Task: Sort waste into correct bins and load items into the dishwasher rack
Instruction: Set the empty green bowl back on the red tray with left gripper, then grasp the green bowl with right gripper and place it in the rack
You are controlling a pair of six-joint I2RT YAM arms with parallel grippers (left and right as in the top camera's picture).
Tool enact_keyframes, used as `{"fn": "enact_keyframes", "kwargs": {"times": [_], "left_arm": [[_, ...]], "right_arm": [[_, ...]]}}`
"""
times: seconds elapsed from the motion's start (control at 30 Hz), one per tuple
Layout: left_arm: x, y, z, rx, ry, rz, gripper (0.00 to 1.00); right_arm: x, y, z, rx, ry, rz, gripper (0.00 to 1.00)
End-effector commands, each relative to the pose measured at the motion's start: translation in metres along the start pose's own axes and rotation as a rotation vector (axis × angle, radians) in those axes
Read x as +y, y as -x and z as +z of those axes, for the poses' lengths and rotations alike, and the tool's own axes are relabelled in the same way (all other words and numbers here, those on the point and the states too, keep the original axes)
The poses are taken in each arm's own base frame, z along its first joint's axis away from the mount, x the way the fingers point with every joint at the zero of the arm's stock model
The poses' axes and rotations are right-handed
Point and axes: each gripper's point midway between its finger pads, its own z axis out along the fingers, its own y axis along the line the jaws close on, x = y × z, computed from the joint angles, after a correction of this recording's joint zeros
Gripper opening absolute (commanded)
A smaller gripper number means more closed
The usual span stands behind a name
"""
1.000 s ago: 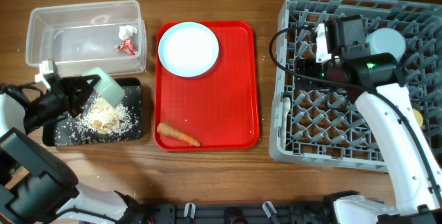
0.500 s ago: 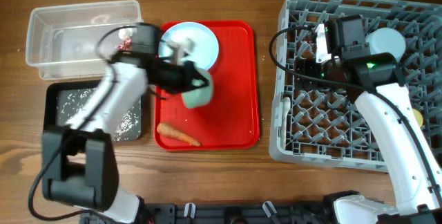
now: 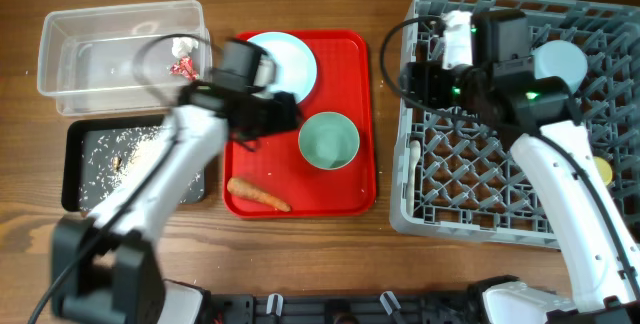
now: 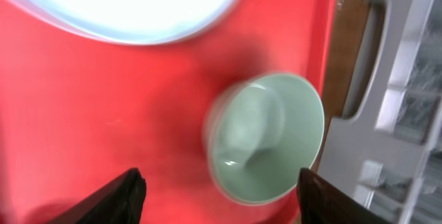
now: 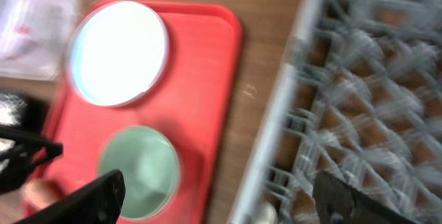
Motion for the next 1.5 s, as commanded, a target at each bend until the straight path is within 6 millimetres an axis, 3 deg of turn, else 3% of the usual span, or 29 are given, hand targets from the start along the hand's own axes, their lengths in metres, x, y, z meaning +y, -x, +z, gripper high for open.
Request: {"fn": "enact_keyframes", "kwargs": {"times": [0.0, 0.07, 0.13, 0.17, 0.23, 0.33, 0.47, 0.5, 0.53, 0.57, 0.6, 0.67, 0.77, 0.8, 0.87, 0.97, 1.0, 1.03, 1.13, 1.2, 1.3, 1.47], "left_arm": [[0.059, 0.021, -0.055, -0.108, 0.057, -0.188, 0.74], [0.091, 0.02, -0.069, -0.11, 0.092, -0.295, 0.77], [0.11, 0.015, -0.075, -0.096, 0.114, -0.361, 0.77], [0.117, 0.012, -0.078, -0.091, 0.123, -0.39, 0.77], [0.119, 0.012, -0.078, -0.091, 0.125, -0.392, 0.77], [0.119, 0.013, -0.078, -0.095, 0.124, -0.39, 0.78], [0.119, 0.013, -0.078, -0.094, 0.124, -0.39, 0.78], [0.119, 0.013, -0.078, -0.094, 0.124, -0.39, 0.78], [0.119, 0.013, -0.078, -0.094, 0.124, -0.39, 0.78], [0.119, 0.013, -0.078, -0.093, 0.124, -0.391, 0.78], [0.119, 0.013, -0.078, -0.093, 0.124, -0.391, 0.78], [0.119, 0.013, -0.078, -0.093, 0.125, -0.39, 0.78], [0.119, 0.013, -0.078, -0.094, 0.125, -0.388, 0.78], [0.119, 0.013, -0.078, -0.094, 0.125, -0.387, 0.78], [0.119, 0.013, -0.078, -0.093, 0.125, -0.387, 0.78], [0.119, 0.013, -0.078, -0.094, 0.125, -0.387, 0.78], [0.119, 0.013, -0.078, -0.094, 0.124, -0.387, 0.78], [0.119, 0.013, -0.078, -0.094, 0.125, -0.386, 0.78], [0.119, 0.013, -0.078, -0.093, 0.124, -0.387, 0.78], [0.119, 0.013, -0.078, -0.093, 0.124, -0.387, 0.78], [0.119, 0.013, -0.078, -0.093, 0.124, -0.387, 0.78], [0.119, 0.013, -0.078, -0.093, 0.124, -0.387, 0.78]], "right_arm": [[0.05, -0.006, 0.018, 0.038, 0.158, -0.108, 0.9], [0.064, -0.024, 0.044, 0.117, 0.182, -0.145, 0.9], [0.067, -0.041, 0.069, 0.193, 0.181, -0.143, 0.84], [0.063, -0.055, 0.09, 0.259, 0.159, -0.081, 0.81], [0.054, -0.079, 0.121, 0.358, 0.143, -0.04, 0.7], [0.05, -0.108, 0.148, 0.462, 0.153, -0.01, 0.62], [0.042, -0.13, 0.168, 0.533, 0.133, 0.02, 0.43], [0.04, -0.131, 0.171, 0.534, 0.122, 0.031, 0.33], [0.042, -0.127, 0.172, 0.517, 0.126, 0.03, 0.15], [0.043, -0.121, 0.171, 0.494, 0.122, 0.048, 0.1], [0.044, -0.116, 0.17, 0.477, 0.125, 0.046, 0.06], [0.044, -0.085, 0.151, 0.376, 0.093, 0.035, 0.04], [0.025, -0.024, 0.099, 0.147, -0.052, -0.006, 0.04], [0.007, 0.003, 0.068, 0.027, -0.159, -0.008, 0.04], [-0.032, 0.039, 0.018, -0.152, -0.371, 0.004, 0.04], [-0.095, 0.081, -0.061, -0.367, -0.738, -0.017, 0.04], [-0.112, 0.087, -0.079, -0.398, -0.848, -0.008, 0.04], [-0.152, 0.088, -0.121, -0.442, -1.134, 0.052, 0.05], [-0.194, 0.075, -0.166, -0.466, -1.514, 0.198, 0.04], [-0.221, 0.062, -0.157, -0.361, -1.656, 0.197, 0.04], [-0.255, 0.042, -0.106, -0.166, -1.716, 0.12, 0.04], [-0.276, 0.013, -0.032, 0.029, -1.684, -0.004, 0.04]]}}
